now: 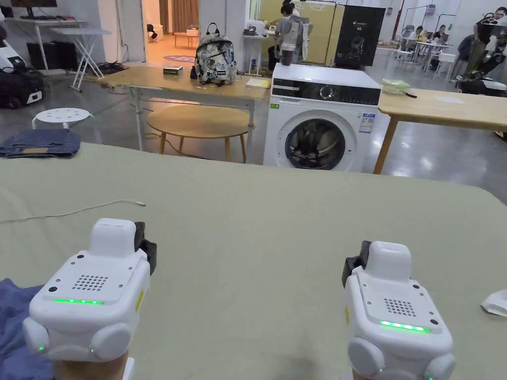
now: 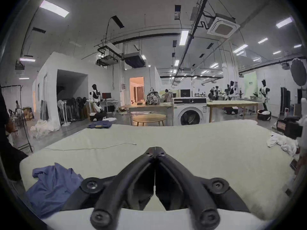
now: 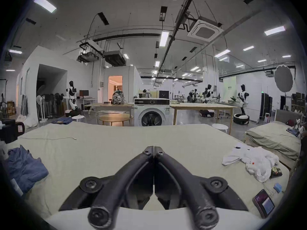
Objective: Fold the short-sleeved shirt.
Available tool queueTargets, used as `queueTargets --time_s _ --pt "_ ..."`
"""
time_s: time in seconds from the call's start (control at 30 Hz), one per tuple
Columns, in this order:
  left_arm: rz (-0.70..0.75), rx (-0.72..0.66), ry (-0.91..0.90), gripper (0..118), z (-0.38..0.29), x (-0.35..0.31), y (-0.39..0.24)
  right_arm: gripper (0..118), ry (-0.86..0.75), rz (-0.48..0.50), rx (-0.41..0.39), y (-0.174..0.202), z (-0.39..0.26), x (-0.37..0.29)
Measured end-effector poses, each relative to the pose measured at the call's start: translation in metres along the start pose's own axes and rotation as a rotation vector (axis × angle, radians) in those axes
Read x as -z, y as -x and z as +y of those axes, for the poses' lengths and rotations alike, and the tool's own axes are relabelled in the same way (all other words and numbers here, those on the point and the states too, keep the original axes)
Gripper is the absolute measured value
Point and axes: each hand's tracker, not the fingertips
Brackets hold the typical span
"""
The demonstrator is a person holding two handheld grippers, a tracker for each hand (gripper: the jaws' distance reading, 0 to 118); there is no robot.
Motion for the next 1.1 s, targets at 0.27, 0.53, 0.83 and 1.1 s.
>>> queueTargets --time_s 0.27,0.53,0.83,1.1 --pt "0.076 -0.017 0.185 0 -0.006 -0.021 0.094 0 0.012 0.122 -0.064 0.043 -0.004 0.005" --pt "0.140 -0.105 0.470 0 -0.021 -0.021 0.219 0 0.049 0.213 -0.093 0.088 -0.011 0.004" --pt "0.129 -0.213 0.820 0 -0.073 0.023 0.303 0 0.102 0.246 -0.124 0.106 -0.020 0.004" --pt "0.131 -0.222 0.899 88 -0.115 0.040 0.313 0 0.142 0.229 -0.154 0.108 -0.029 0.006"
